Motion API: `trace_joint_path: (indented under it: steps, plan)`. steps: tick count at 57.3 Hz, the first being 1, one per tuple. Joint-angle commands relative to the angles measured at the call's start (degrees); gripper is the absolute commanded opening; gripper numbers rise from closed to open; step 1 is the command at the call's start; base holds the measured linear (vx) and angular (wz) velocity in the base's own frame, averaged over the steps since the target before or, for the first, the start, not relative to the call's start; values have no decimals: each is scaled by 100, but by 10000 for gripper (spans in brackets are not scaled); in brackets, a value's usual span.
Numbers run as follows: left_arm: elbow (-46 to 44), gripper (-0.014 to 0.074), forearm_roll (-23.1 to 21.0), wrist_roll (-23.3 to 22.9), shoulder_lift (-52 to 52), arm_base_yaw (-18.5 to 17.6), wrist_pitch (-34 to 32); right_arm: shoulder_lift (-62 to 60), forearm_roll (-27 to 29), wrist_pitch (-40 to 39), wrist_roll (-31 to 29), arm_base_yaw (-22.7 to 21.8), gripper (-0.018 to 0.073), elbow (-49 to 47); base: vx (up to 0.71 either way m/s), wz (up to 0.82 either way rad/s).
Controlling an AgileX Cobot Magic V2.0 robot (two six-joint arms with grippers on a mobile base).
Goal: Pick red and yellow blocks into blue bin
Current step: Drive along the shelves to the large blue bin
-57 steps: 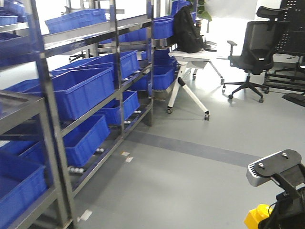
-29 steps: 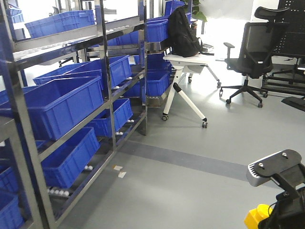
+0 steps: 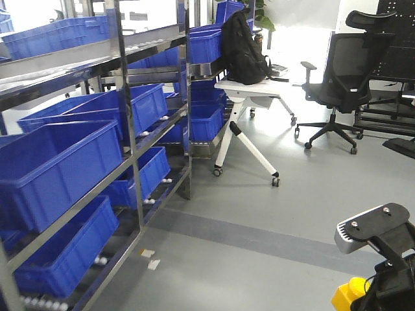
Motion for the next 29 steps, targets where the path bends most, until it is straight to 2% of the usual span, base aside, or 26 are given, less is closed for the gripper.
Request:
trace_joint_path:
  steps: [1,16,29]
  plan:
    - [-143,237,-116,-5,-14,-48,-378,-117,-26,-243,-50,1,269,-152,39,-7]
    - [-143,237,-116,-5,-14,-48,-378,-117,-26,-243,-50,1,269,-152,37,2]
    - [-143,237,-116,-5,-14,-48,-378,-117,-26,-243,-50,1,269,-152,31,36]
